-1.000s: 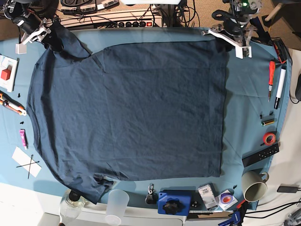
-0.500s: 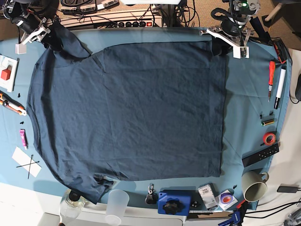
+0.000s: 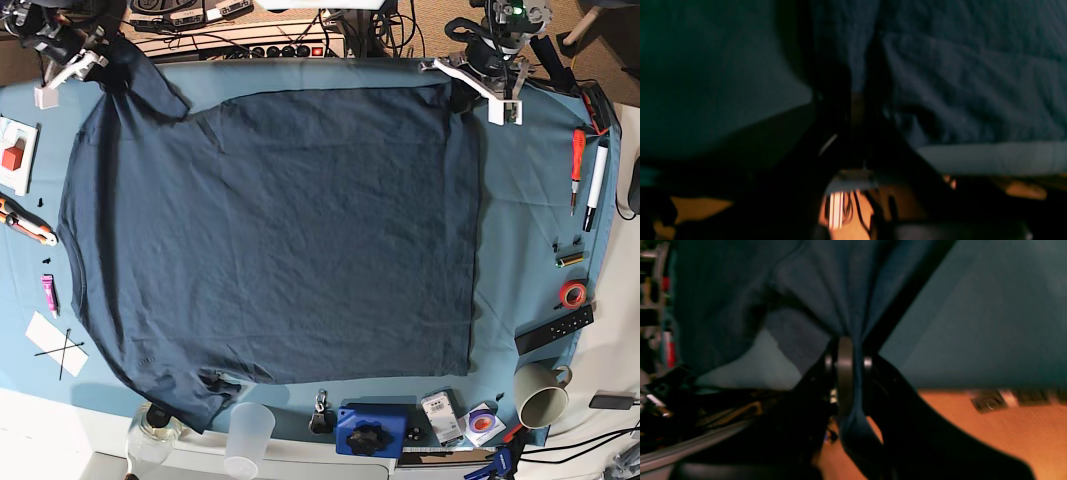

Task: Fold the T-shirt properly
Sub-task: 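Lift the shoulder edge and fold it toward the hem with both grippers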

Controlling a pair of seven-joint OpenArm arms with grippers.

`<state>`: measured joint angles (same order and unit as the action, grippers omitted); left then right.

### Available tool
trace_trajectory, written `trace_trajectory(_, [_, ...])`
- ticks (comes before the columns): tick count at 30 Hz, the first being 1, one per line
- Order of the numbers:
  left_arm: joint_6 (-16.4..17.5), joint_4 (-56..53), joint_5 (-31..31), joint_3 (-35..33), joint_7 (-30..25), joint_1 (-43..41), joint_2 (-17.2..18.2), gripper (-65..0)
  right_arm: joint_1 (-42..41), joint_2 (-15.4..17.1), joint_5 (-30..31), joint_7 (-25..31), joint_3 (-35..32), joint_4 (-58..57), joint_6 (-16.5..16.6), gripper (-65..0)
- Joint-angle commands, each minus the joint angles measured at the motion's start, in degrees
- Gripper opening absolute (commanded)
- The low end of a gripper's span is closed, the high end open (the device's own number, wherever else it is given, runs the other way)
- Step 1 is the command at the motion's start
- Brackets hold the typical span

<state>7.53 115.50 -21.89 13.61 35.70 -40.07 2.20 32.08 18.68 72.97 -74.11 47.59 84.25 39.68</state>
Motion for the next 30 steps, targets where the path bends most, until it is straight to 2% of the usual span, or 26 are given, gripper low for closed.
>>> trace_trajectory(1, [0.0, 1.8, 0.2, 0.2, 2.1, -1.2, -0.1, -65.0, 0.5, 1.2, 1.7, 0.1, 2.1, 2.2, 0.3, -65.0])
trace_trajectory(4, [0.0, 5.0, 0.2, 1.6, 4.0, -1.8, -0.1, -65.0, 2.0, 1.3, 3.4, -0.9, 4.4, 5.3, 0.3, -65.0])
trace_trajectory(10, [0.1, 8.6, 0.1, 5.9, 3.9, -5.7, -0.1, -65.0, 7.5, 1.3, 7.9, -2.5, 6.9, 9.1, 0.3, -65.0])
trace_trajectory(15, [0.1, 8.7, -2.9, 9.8, 4.0, -8.7, -0.1, -65.0, 11.6, 1.2, 11.8, -4.9, 6.9, 10.9, 0.3, -65.0])
trace_trajectory(20, [0.3, 9.2, -4.3, 13.7, 6.6, -11.5, -0.1, -65.0, 15.6, 1.0, 12.0, -5.9, 7.0, 11.9, 0.3, -65.0])
trace_trajectory(25, [7.8, 9.3, -12.6, 17.2, 7.0, -12.8, -0.1, -65.0, 16.1, 0.9, 12.0, -5.9, 7.3, 12.1, 0.3, -65.0])
trace_trajectory(30, [8.2, 9.3, -14.6, 17.7, 6.5, -11.4, -0.1, -65.0, 14.5, 0.9, 12.0, -5.9, 7.3, 12.1, 0.3, -65.0])
